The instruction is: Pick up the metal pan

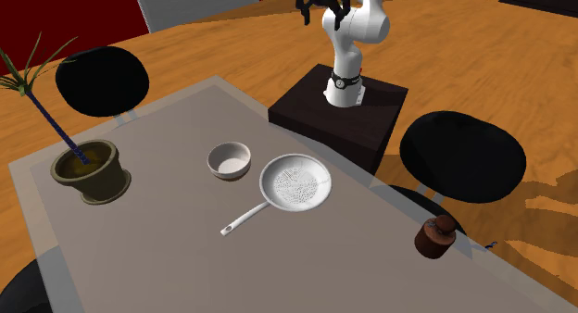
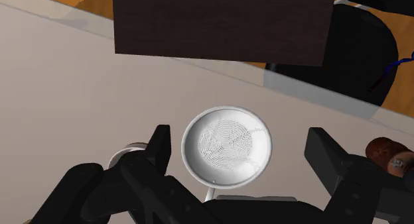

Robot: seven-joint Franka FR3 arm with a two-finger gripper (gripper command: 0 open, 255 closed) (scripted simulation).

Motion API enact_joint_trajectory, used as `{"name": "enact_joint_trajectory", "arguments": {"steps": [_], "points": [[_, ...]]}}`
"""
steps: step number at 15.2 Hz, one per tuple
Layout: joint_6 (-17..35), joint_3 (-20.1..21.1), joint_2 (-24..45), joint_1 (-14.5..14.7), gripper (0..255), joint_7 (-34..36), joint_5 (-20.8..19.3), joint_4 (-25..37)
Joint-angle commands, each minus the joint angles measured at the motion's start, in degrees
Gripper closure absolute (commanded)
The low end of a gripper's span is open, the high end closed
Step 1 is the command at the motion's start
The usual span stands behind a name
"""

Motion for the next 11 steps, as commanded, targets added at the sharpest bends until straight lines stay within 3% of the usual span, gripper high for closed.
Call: {"name": "enact_joint_trajectory", "arguments": {"steps": [1,11], "points": [[0.0,0.0,0.0,0.0,0,0.0,0.0,0.0],[21.6,3.1,13.4,-0.3,0,5.9,0.8,-6.4]]}}
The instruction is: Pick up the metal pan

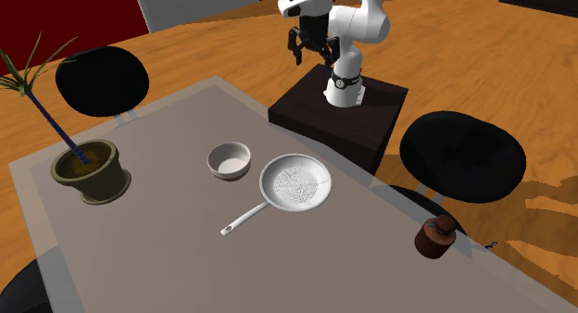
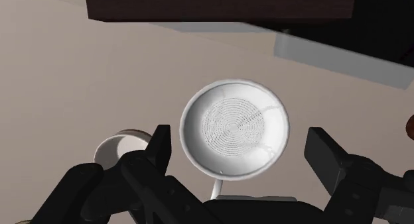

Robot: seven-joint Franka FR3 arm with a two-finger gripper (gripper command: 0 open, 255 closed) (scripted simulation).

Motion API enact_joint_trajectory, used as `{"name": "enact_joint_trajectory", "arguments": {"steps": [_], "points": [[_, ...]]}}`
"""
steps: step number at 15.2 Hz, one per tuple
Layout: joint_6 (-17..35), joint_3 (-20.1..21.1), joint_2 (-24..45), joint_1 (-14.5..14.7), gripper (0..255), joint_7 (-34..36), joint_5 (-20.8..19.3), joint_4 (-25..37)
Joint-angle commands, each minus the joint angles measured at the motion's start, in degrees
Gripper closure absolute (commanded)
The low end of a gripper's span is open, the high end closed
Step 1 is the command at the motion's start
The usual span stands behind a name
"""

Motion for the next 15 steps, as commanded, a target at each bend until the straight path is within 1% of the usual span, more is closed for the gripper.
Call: {"name": "enact_joint_trajectory", "arguments": {"steps": [1,8,15], "points": [[4.5,0.6,3.0,-0.1,0,1.2,0.0,-1.0],[18.3,2.2,17.1,-0.6,0,5.7,-1.0,0.5],[29.3,3.0,32.8,-1.1,0,11.0,-3.8,6.3]]}}
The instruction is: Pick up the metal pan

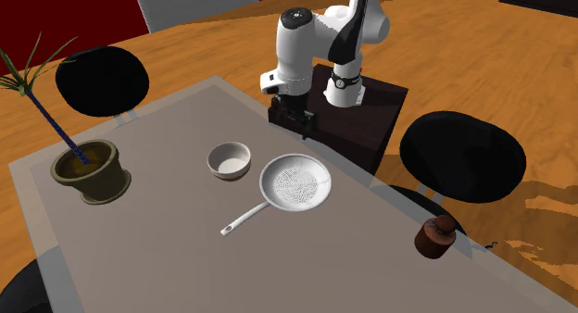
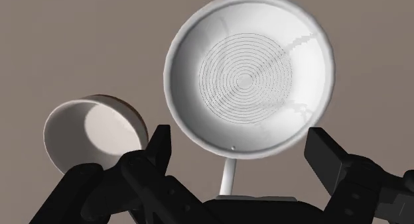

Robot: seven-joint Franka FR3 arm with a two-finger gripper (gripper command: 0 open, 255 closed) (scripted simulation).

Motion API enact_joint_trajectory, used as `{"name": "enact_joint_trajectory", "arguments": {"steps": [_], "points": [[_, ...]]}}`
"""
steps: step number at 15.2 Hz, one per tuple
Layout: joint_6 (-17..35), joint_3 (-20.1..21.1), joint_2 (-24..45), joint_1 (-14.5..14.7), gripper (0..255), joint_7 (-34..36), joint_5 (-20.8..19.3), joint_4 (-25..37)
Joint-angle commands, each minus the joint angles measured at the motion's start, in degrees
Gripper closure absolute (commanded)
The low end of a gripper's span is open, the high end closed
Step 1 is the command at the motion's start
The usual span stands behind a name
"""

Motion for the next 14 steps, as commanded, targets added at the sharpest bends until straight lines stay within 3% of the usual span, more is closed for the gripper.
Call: {"name": "enact_joint_trajectory", "arguments": {"steps": [1,7,14], "points": [[3.0,0.0,4.2,0.0,0,1.7,-1.0,1.5],[8.9,-0.9,17.8,0.6,0,6.3,-4.1,10.0],[12.2,-2.9,33.5,1.9,0,10.2,-6.1,23.4]]}}
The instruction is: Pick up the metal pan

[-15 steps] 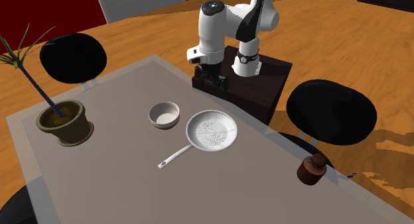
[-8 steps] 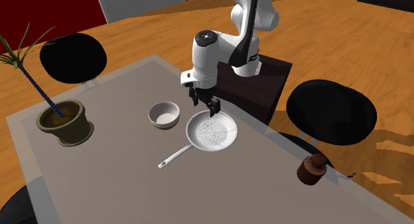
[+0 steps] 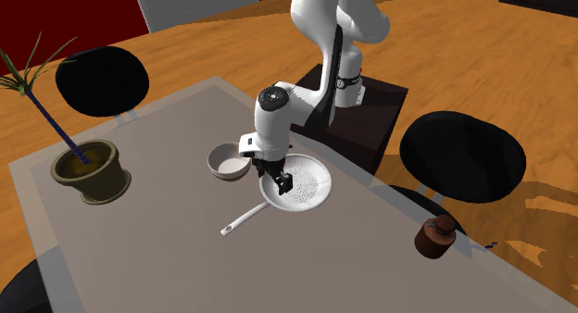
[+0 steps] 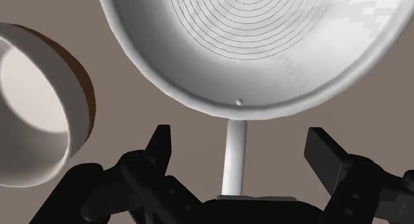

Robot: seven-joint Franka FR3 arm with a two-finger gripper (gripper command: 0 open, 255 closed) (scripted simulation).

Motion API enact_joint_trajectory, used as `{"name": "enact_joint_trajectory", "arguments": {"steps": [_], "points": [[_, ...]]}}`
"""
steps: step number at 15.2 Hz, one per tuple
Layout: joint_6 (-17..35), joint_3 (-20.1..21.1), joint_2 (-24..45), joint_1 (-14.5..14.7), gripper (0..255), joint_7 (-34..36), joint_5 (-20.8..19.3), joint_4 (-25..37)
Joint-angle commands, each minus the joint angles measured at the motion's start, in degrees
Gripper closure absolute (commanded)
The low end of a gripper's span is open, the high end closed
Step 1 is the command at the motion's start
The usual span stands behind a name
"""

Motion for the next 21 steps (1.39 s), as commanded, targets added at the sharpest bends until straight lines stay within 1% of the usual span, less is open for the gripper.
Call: {"name": "enact_joint_trajectory", "arguments": {"steps": [1,5,12,14,15,21], "points": [[0.8,-0.6,4.7,0.1,0,0.7,-0.3,4.2],[0.7,-1.6,13.6,0.6,0,2.0,-0.5,13.8],[3.4,-1.9,18.2,0.8,0,2.5,-0.7,15.7],[3.6,-1.9,18.6,0.8,0,2.5,-0.8,15.9],[3.7,-1.9,18.6,0.8,255,2.5,-0.8,15.9],[3.5,-1.9,18.5,0.6,255,2.3,-0.7,15.9]]}}
